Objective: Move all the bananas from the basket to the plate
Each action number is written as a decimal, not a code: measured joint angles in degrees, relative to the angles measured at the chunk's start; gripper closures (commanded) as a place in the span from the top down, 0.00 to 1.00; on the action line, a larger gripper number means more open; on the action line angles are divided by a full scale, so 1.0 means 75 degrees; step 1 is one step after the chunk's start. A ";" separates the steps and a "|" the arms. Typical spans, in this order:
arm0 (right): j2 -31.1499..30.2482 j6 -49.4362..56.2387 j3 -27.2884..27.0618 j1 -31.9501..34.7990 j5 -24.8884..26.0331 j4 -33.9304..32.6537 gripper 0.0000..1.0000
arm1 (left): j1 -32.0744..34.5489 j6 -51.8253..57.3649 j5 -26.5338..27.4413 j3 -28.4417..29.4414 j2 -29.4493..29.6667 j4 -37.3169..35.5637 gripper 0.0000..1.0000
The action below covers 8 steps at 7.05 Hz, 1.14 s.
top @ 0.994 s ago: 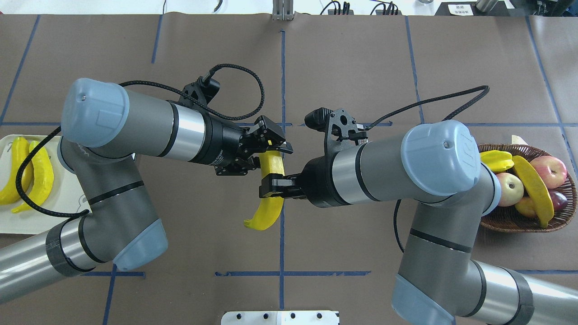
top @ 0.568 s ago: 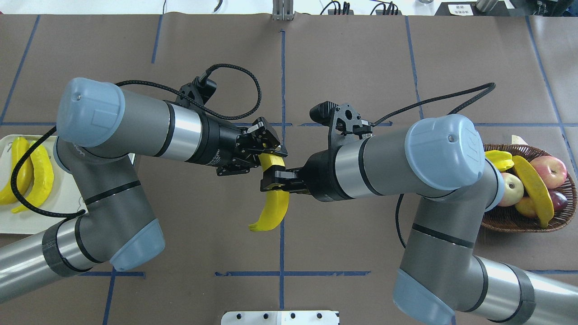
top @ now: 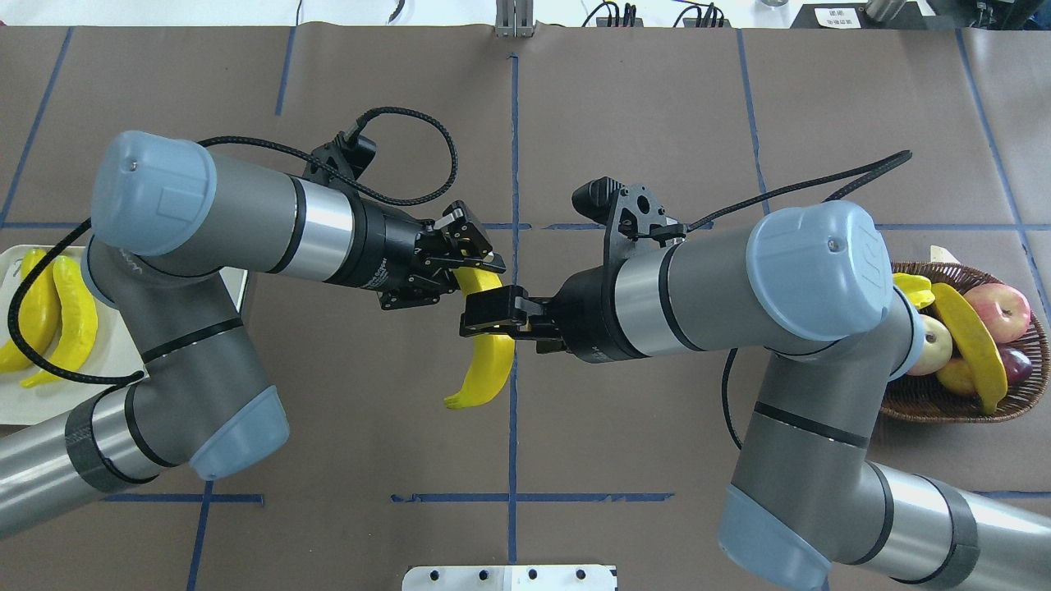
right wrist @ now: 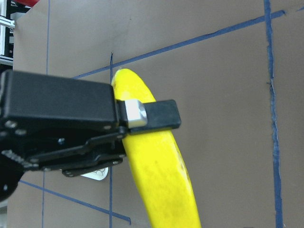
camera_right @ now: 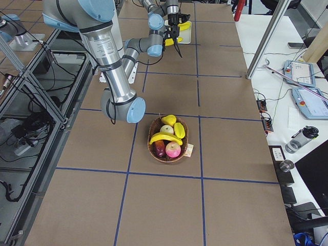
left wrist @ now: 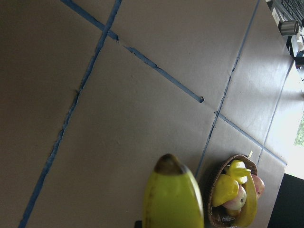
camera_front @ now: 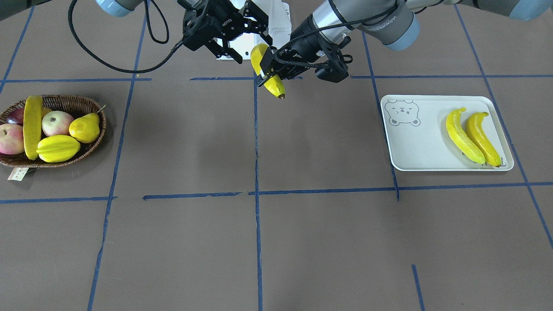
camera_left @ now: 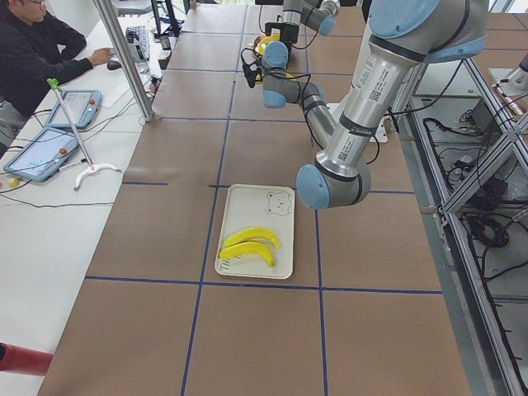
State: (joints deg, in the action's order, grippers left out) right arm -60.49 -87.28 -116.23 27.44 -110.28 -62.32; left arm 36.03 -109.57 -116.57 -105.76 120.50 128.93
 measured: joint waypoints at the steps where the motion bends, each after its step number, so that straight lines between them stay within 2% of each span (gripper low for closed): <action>1: -0.0024 -0.0003 -0.0096 0.0079 -0.0048 -0.0013 1.00 | 0.0357 0.0182 -0.0140 -0.0005 -0.0103 -0.0645 0.00; 4: -0.0399 0.0050 -0.0301 0.0491 -0.0228 -0.0104 1.00 | 0.1391 0.2412 -0.0405 -0.0456 -0.0877 -0.3630 0.00; 5: -0.0623 0.0078 -0.0301 0.0671 -0.0238 -0.0122 1.00 | 0.1627 0.3417 -0.0391 -0.0707 -0.1443 -0.4475 0.00; 7: -0.1209 0.0475 -0.0338 0.1120 -0.0251 -0.0370 1.00 | 0.1766 0.4657 -0.0376 -0.0678 -0.2521 -0.4953 0.00; 8: -0.1530 0.1025 -0.0361 0.1347 -0.0257 -0.0677 1.00 | 0.1773 0.4886 -0.0374 -0.0368 -0.2731 -0.4973 0.00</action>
State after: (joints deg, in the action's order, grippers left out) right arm -71.96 -79.59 -118.94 37.55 -112.20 -67.40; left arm 49.32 -72.92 -119.37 -108.52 100.02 91.63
